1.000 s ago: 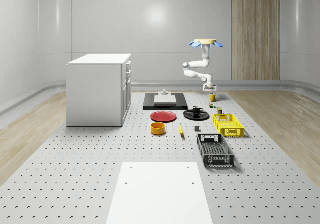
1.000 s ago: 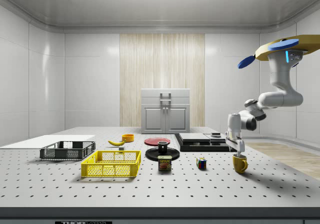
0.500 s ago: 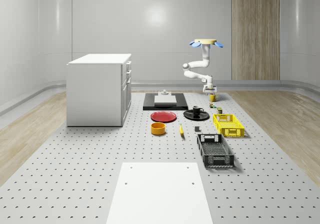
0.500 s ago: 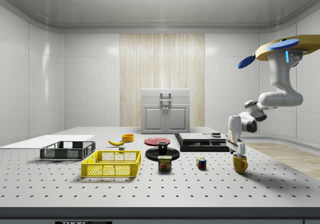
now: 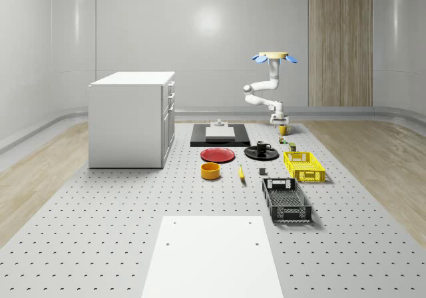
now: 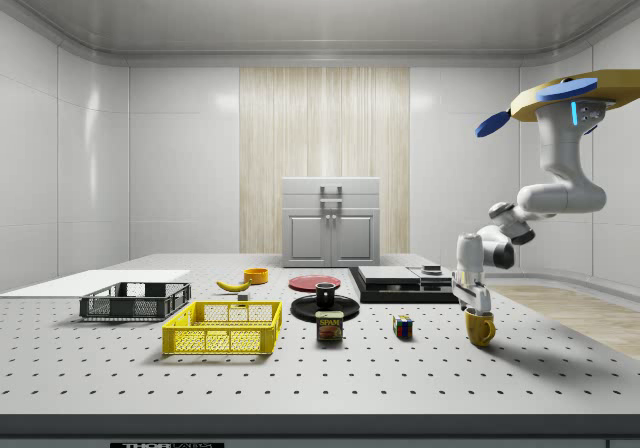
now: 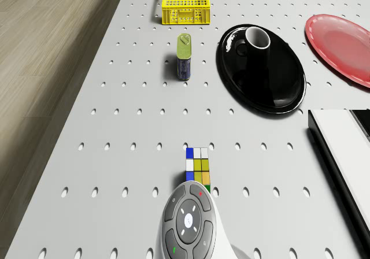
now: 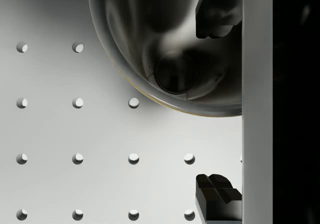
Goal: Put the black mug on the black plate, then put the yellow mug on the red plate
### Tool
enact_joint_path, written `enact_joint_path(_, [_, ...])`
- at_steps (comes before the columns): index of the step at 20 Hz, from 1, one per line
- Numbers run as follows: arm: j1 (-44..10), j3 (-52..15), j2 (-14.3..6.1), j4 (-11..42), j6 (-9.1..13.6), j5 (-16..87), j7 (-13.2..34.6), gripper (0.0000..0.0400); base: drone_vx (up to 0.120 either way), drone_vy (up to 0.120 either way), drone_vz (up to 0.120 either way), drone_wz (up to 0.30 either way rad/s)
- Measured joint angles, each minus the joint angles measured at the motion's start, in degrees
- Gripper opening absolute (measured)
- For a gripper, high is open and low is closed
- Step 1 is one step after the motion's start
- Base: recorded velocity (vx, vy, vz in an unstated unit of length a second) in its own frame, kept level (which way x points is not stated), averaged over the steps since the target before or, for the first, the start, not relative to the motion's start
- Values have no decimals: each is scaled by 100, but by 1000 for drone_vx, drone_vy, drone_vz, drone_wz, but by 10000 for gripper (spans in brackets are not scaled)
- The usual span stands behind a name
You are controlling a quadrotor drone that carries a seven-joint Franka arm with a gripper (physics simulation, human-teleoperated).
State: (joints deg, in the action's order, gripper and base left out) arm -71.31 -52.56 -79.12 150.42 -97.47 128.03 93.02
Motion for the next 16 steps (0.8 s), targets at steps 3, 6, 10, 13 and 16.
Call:
enact_joint_path(3, [18, 12, 24, -4, 15, 20, -16, 259, 0, 0, 0, 0])
enact_joint_path(6, [36, 19, 47, -5, 33, 36, -31, 180, 0, 0, 0, 0])
enact_joint_path(10, [59, 26, 76, -3, 58, 54, -50, 136, 0, 0, 0, 0])
enact_joint_path(13, [81, 16, 93, 12, 86, 53, -62, 122, 0, 0, 0, 0])
enact_joint_path(16, [126, -75, 87, 98, 169, -25, -67, 116, 0, 0, 0, 0])
